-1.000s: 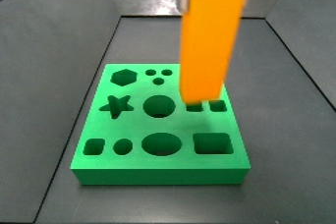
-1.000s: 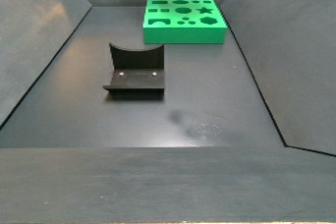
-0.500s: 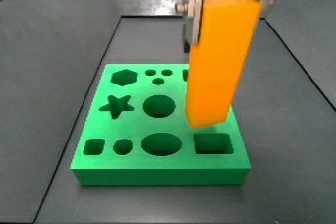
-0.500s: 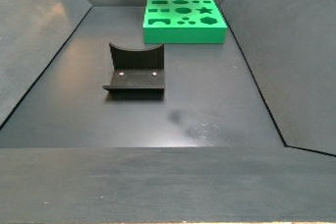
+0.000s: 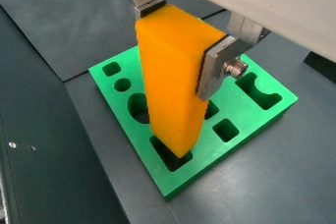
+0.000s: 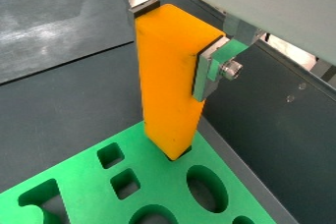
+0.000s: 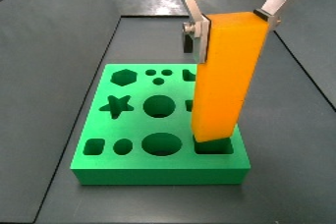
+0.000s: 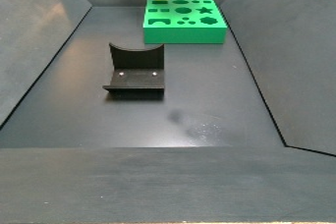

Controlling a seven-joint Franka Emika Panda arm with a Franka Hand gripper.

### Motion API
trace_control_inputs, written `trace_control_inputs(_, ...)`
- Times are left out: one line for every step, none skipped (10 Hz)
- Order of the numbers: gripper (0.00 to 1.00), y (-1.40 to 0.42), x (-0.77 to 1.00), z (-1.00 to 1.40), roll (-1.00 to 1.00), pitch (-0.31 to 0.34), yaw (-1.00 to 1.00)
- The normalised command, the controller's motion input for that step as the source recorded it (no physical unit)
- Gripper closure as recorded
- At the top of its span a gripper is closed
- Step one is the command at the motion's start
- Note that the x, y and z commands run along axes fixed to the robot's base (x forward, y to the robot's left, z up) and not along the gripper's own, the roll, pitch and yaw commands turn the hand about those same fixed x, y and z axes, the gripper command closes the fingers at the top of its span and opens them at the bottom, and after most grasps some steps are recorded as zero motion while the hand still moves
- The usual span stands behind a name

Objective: Pick up the rectangle object. Move up. Place the rectangle object on the fixture. Regrasp the rectangle object. Move to above the board. Insert the rectangle object.
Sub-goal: Insert the rectangle object.

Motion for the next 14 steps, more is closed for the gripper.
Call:
trace_control_inputs(1.00, -0.21, 0.00, -0.31, 0.11, 0.000, 0.00)
trace_control_inputs(1.00, -0.12, 0.00, -0.17, 0.05, 0.000, 0.00)
trace_control_inputs(1.00, 0.00, 0.02, 0.00, 0.01, -0.007, -0.05)
trace_control_inputs(1.00, -0.03, 0.00, -0.09, 0.02, -0.027, -0.08)
trace_control_inputs(1.00, -0.04, 0.01, -0.11, 0.02, -0.020, -0.17)
trace_control_inputs(1.00, -0.02, 0.02, -0.08, 0.01, -0.029, -0.14)
trace_control_inputs(1.00, 0.00, 0.03, -0.04, 0.00, -0.037, -0.04)
trace_control_inputs(1.00, -0.05, 0.01, -0.06, 0.01, -0.007, -0.07)
trace_control_inputs(1.00, -0.07, 0.14, -0.05, 0.02, 0.000, -0.43)
trace_control_inputs(1.00, -0.01, 0.18, -0.06, 0.00, -0.016, -0.23)
trace_control_inputs(1.00, 0.00, 0.17, -0.05, 0.00, -0.036, -0.01)
trace_control_inputs(1.00, -0.01, 0.08, -0.05, 0.00, -0.057, 0.00)
trace_control_inputs(1.00, -0.02, 0.05, -0.07, 0.00, -0.066, 0.00)
trace_control_inputs(1.00, -0.05, 0.12, -0.11, 0.03, -0.067, 0.00)
